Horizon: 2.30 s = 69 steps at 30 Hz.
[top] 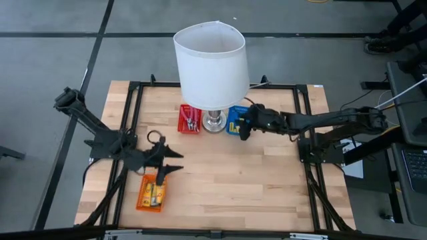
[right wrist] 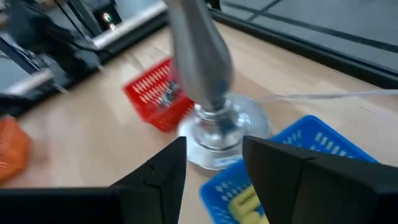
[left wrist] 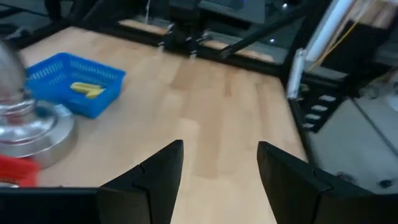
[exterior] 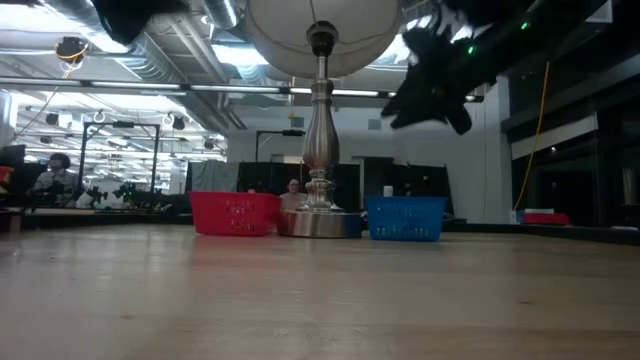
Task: Pick & Place School Supplies
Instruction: Return to Home Position
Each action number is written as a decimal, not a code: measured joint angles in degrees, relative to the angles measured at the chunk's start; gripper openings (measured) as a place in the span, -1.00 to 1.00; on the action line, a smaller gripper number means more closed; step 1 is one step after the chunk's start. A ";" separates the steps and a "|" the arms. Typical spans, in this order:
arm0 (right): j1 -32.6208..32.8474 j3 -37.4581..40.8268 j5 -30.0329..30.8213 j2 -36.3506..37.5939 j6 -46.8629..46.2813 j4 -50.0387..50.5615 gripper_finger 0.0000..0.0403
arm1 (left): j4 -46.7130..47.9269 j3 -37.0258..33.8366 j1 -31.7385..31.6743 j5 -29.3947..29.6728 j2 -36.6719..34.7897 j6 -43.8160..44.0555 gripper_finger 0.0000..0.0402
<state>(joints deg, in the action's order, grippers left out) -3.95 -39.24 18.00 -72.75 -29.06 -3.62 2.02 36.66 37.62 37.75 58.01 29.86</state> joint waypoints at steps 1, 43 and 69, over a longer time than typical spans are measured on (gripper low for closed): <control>1.24 0.00 1.09 0.77 -0.70 -0.04 -0.21 | -1.33 -1.84 -1.74 -1.68 -1.01 -1.14 0.01; 30.24 -0.11 32.10 6.78 -12.08 -0.40 -0.21 | -3.50 -36.16 -40.84 -32.65 -55.60 -20.12 0.01; 45.93 4.87 39.50 -11.85 -26.93 1.37 -0.21 | -3.53 -36.16 -41.96 -33.13 -55.62 -18.64 0.01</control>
<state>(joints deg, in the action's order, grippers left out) 41.98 -34.37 57.50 -84.60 -55.99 -2.25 -1.52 0.49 -4.34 4.62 2.39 11.22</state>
